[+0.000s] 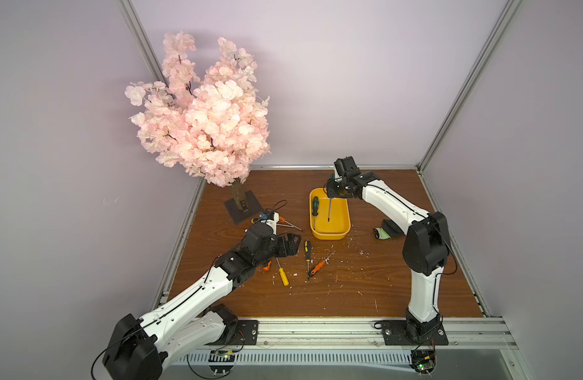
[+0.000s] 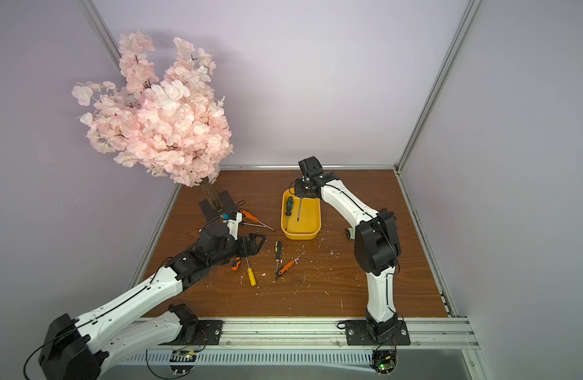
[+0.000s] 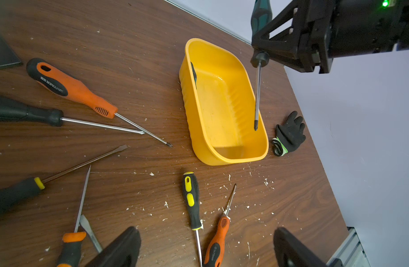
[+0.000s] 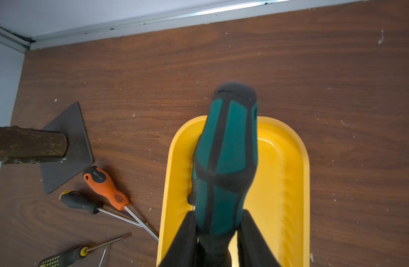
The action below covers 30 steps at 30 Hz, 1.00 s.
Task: Put the screwdriver on the desktop into the storage box
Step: Place the screwdriver in the storage box.
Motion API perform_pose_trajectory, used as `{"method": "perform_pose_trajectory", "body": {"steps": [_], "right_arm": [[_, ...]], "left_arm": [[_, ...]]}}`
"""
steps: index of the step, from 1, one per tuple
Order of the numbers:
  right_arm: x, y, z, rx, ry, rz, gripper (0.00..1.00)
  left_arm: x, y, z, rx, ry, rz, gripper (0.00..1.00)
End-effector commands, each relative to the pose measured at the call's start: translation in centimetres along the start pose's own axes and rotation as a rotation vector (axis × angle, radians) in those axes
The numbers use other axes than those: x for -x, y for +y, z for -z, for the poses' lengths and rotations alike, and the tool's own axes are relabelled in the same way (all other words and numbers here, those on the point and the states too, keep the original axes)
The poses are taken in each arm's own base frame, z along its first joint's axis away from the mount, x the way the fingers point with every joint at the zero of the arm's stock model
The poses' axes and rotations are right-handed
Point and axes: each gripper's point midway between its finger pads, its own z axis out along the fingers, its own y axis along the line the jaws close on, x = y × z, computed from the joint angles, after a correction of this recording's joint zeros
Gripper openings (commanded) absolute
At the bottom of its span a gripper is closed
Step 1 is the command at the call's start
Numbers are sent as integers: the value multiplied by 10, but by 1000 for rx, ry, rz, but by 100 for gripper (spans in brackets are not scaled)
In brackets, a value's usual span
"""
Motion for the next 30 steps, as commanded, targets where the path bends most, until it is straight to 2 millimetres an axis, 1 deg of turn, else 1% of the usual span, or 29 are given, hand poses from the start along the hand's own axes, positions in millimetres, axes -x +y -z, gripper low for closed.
{"method": "perform_pose_trajectory", "body": {"steps": [1, 7, 13, 21, 27, 30], "right_arm": [[10, 11, 0, 8, -18, 46, 24], [0, 13, -37, -8, 34, 65, 24], [-11, 13, -62, -26, 73, 74, 23], [-25, 7, -81, -51, 107, 74, 24], [-34, 9, -84, -52, 124, 80, 24], [-41, 10, -83, -55, 141, 91, 21]], "left_arm": [[1, 7, 3, 25, -10, 13, 93], [0, 10, 3, 32, -11, 19, 93], [-1, 13, 5, 41, -13, 21, 93], [-2, 15, 5, 45, -16, 28, 93], [-2, 16, 5, 49, -19, 31, 93], [-2, 16, 5, 47, -20, 32, 93]]}}
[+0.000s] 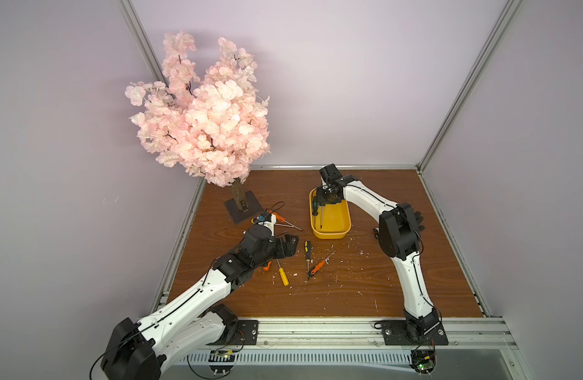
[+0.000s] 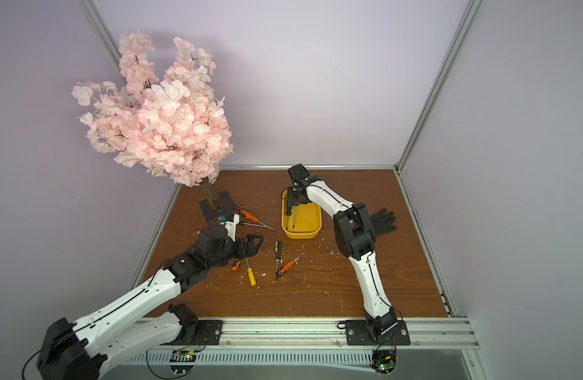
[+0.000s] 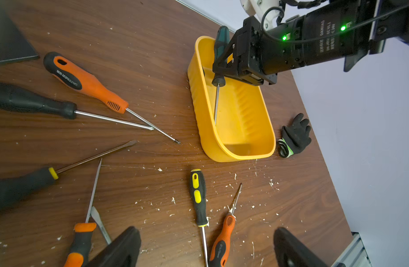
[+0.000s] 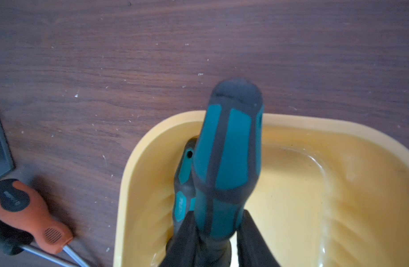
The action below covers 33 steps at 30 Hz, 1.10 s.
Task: Put the screwdriver on the desktop into the storage box
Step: Place the screwdriver in the storage box.
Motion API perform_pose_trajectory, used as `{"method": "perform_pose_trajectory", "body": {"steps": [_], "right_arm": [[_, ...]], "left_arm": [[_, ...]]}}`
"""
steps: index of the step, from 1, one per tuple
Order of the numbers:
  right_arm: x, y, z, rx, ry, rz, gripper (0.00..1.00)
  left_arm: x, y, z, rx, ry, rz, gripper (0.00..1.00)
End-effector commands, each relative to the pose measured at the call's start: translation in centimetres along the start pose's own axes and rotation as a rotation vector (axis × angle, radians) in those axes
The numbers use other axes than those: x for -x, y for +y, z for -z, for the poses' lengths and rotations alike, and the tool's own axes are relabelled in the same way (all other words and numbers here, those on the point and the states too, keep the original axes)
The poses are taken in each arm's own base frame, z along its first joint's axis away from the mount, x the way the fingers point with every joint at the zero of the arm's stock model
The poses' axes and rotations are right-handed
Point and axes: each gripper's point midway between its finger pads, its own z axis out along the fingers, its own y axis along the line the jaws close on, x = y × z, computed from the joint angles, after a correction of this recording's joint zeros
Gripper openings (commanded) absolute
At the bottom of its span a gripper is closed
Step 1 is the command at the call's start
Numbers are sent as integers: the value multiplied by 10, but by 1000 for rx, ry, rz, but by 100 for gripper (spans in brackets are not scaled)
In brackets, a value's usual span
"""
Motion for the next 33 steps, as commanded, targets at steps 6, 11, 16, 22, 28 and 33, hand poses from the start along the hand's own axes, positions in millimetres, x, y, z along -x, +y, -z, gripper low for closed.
{"method": "perform_pose_trajectory", "body": {"steps": [6, 11, 16, 22, 28, 33], "right_arm": [[-13, 6, 12, -1, 5, 21, 21], [-18, 3, 12, -15, 18, 32, 21], [-19, 1, 8, -23, 21, 39, 21], [-15, 3, 9, -16, 13, 34, 27], [-16, 5, 10, -10, 19, 34, 28], [-17, 7, 10, -2, 17, 32, 28]], "left_arm": [[2, 7, 1, 20, -18, 13, 93], [2, 5, -1, 14, -13, 12, 93], [2, 5, -1, 12, -15, 16, 93], [0, 8, 2, 13, -18, 27, 93], [-1, 8, 4, 14, -19, 30, 93], [-3, 8, 4, 11, -15, 32, 93]]}}
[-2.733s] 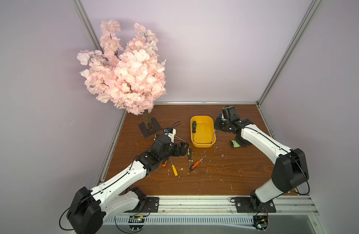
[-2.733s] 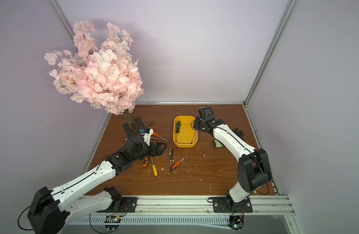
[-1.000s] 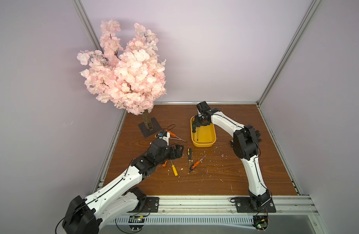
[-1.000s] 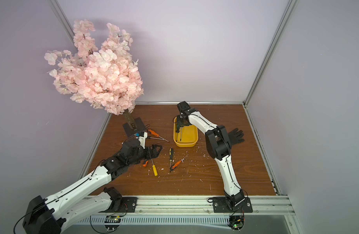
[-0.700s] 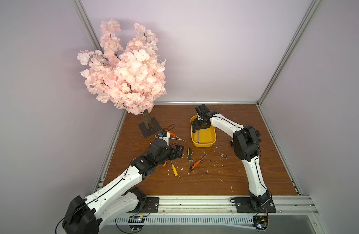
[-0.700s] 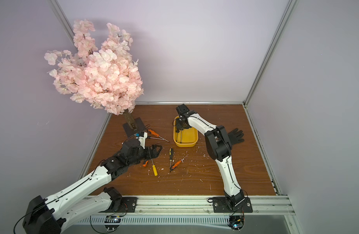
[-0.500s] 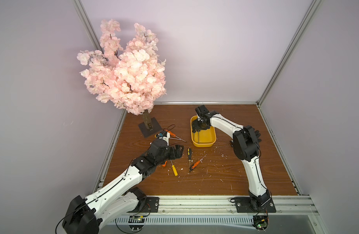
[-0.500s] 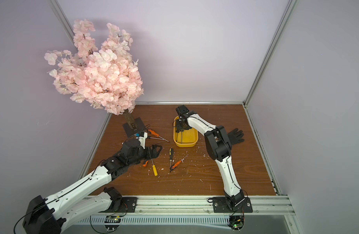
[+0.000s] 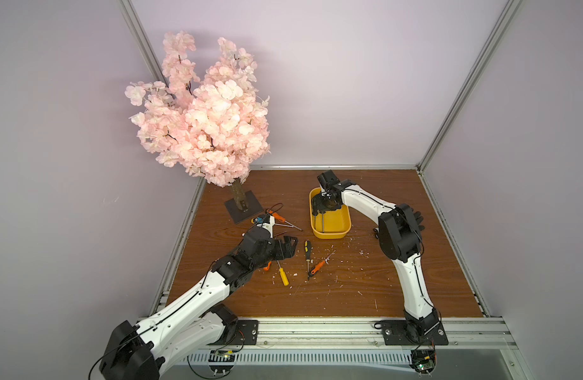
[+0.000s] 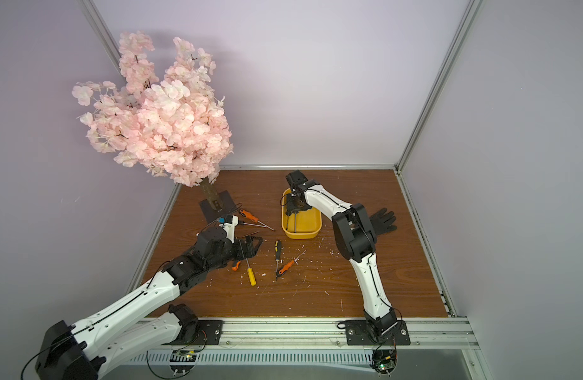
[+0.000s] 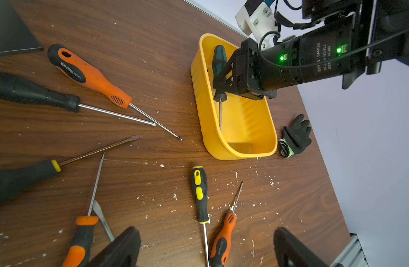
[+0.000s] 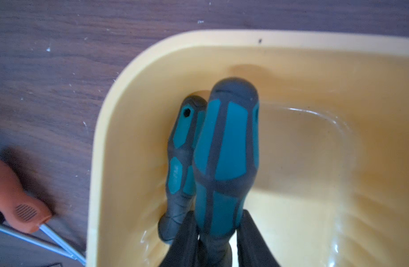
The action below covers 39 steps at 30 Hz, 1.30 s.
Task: Put the screwdriver on the desktop into the storage box
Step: Place the screwdriver in the storage box, then pick up the screwdriver from the center of the board.
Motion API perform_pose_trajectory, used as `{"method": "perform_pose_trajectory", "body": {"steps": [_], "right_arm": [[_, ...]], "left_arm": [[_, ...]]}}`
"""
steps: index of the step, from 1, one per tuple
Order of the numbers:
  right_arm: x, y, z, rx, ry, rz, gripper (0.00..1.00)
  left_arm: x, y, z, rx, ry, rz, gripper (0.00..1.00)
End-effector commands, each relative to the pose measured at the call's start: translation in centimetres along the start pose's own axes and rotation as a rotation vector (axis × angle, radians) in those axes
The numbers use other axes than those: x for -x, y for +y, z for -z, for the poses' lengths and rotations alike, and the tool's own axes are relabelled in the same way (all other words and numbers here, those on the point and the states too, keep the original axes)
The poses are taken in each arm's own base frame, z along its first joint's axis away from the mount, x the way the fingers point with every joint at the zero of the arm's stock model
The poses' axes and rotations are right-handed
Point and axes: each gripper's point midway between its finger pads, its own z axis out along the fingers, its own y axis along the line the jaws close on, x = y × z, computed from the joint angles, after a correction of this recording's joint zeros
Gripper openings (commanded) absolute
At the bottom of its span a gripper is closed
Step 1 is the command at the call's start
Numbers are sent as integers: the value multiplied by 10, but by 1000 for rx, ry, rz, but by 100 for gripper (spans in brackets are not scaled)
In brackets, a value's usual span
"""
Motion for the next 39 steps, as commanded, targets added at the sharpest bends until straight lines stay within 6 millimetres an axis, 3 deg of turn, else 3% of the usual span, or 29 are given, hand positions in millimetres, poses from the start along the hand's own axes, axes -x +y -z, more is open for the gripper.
{"method": "perform_pose_trajectory", "body": {"steps": [1, 8, 27, 39], "right_arm": [[14, 6, 14, 16, -44, 4, 28], [12, 9, 16, 21, -38, 1, 43], [27, 16, 63, 68, -114, 5, 42], [11, 12, 109, 122, -164, -5, 41]], "left_arm": [[1, 5, 1, 12, -12, 13, 93], [1, 7, 4, 11, -20, 23, 93], [3, 4, 2, 19, -5, 1, 90], [6, -1, -8, 23, 24, -20, 86]]}}
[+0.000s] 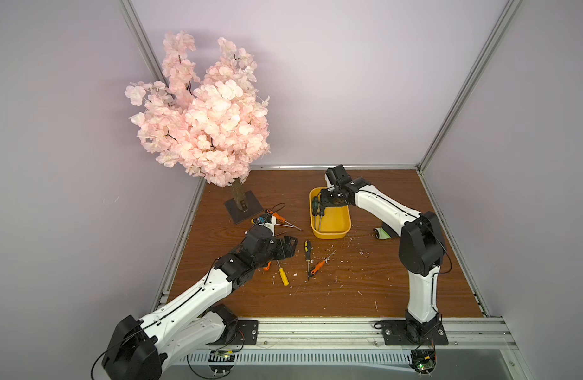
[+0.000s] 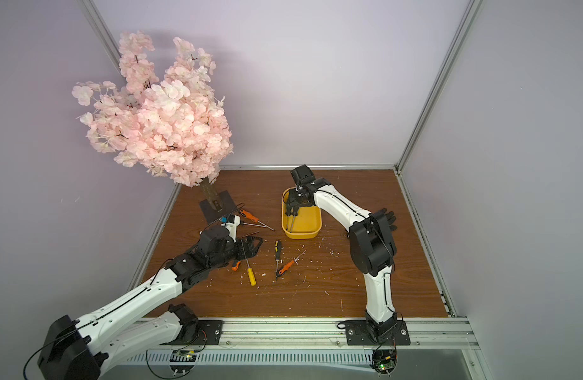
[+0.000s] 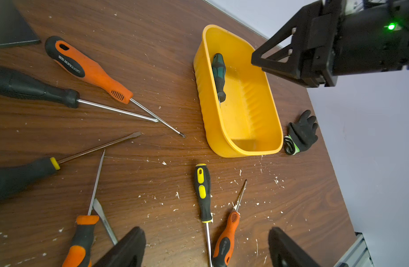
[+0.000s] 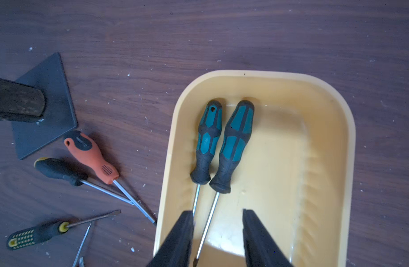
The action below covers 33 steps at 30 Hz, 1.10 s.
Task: Put the screwdriver on the desktop into the storage box
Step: Pick up the screwdriver from the center of the board.
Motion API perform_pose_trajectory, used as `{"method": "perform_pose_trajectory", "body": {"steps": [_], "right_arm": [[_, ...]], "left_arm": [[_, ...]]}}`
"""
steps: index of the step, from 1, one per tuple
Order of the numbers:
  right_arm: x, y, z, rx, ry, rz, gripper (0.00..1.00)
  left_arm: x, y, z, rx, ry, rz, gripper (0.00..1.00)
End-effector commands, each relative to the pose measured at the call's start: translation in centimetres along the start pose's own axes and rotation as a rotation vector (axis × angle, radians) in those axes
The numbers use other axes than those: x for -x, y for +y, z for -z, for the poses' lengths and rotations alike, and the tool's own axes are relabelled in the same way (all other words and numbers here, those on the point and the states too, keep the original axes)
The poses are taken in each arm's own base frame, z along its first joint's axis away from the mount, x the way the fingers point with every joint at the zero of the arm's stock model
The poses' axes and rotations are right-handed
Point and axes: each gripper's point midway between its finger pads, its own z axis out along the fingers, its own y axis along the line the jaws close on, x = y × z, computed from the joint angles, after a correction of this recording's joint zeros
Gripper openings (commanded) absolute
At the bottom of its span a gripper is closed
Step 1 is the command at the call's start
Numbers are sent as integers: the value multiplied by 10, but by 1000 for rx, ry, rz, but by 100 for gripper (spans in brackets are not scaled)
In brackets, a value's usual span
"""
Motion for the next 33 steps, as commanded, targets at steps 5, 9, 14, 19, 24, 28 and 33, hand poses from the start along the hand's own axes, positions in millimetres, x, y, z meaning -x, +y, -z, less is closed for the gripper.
{"method": "perform_pose_trajectory", "body": {"steps": [5, 9, 14, 19, 24, 28, 33], "right_arm": [[-10, 1, 44, 62, -63, -21, 41], [-26, -7, 63, 74, -80, -44, 40], [-47, -22, 84, 66, -100, -65, 40], [-65, -37, 102, 55, -129, -86, 40], [-83, -51, 114, 56, -171, -134, 39], [-93, -60, 120, 50, -193, -157, 39], [-102, -73, 127, 31, -228, -188, 39]], "left_arm": [[10, -7, -6, -5, 7, -17, 85], [5, -10, -16, -8, 34, -18, 83], [-6, -20, -30, -4, 69, -49, 82], [-18, -28, -48, 5, 127, -60, 77], [-30, -24, -63, 50, 198, -69, 73], [-36, -21, -71, 78, 221, -67, 71], [-46, -14, -83, 137, 262, -77, 69]]}}
